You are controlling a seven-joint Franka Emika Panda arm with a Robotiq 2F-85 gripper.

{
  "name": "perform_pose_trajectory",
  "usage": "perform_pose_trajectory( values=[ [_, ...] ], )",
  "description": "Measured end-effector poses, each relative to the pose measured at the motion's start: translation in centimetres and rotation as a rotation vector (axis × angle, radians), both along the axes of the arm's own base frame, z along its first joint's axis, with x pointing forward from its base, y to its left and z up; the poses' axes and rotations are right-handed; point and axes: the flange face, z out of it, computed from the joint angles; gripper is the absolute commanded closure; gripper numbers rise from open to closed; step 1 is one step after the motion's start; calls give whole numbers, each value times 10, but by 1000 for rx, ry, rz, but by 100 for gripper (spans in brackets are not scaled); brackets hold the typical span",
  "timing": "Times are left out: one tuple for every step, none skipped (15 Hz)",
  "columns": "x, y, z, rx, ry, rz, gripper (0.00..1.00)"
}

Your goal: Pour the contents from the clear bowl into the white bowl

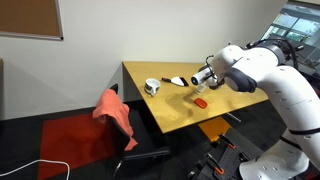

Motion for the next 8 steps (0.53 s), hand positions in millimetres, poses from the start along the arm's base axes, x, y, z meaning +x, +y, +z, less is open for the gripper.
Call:
perform_pose_trajectory(
  values=[
    [-1, 3, 8, 39, -23, 7, 97],
    [-2, 6, 15, 60, -37, 19, 97],
    [-2, 12, 20, 88, -59, 34, 97],
    [-1, 18, 26, 126, -88, 41, 97],
    [-2, 22, 31, 165, -113, 48, 97],
    [-3, 27, 36, 206, -139, 58, 97],
    [-3, 33, 40, 245, -166, 71, 97],
    [-3, 40, 43, 271, -189, 87, 97]
  ],
)
